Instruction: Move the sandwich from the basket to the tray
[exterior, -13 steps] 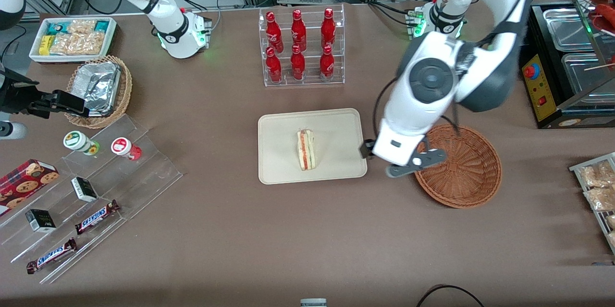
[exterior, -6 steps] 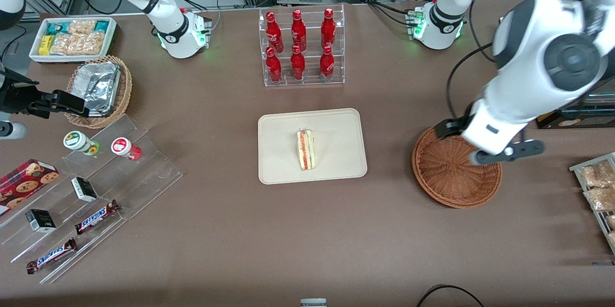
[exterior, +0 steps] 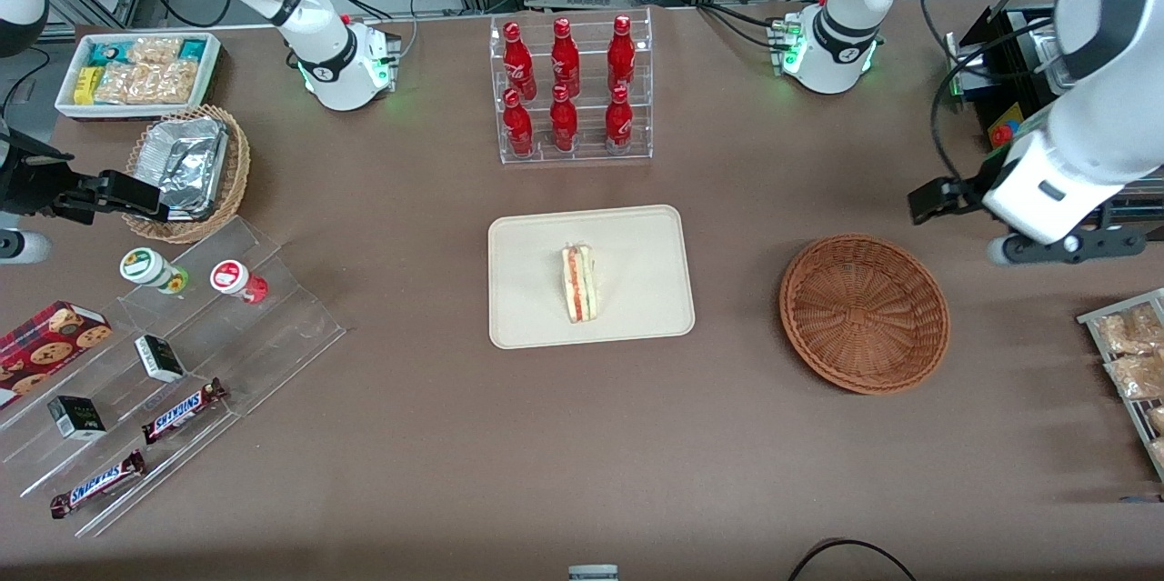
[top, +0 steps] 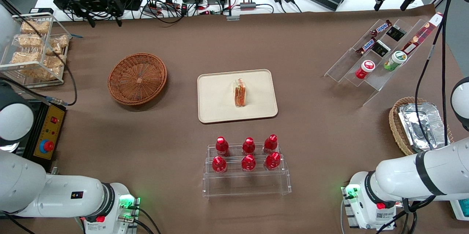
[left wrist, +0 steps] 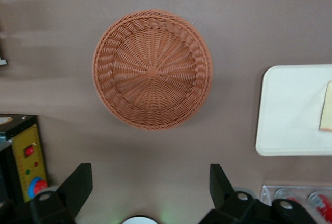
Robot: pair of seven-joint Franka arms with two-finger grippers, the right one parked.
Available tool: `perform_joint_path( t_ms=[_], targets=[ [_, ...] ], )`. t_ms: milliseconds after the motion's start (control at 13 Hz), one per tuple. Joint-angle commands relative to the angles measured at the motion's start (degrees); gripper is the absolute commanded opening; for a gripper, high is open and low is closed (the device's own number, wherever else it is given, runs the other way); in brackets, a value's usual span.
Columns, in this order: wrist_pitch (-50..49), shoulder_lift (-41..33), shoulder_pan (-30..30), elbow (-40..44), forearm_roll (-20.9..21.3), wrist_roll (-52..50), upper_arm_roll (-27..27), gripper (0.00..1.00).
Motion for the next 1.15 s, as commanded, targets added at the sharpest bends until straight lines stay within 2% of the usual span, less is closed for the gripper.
perform_joint_path(
  t_ms=[0, 231, 385, 692, 1077],
  targets=[
    [0.99, -6.02, 1.91, -6.36, -0.89, 4.93, -0.02, 0.99],
    [2.92, -8.49, 0.6, -9.18, -0.89, 7.49, 2.79, 0.99],
    [4.5, -7.18, -0.72, -8.13, -0.81, 7.49, 3.84, 0.99],
    [4.07, -2.61, -0.9, -0.93, -0.63, 7.67, 3.85, 0.99],
    [4.07, -2.6, -1.08, -0.39, -0.63, 7.76, 4.64, 0.99]
  ],
)
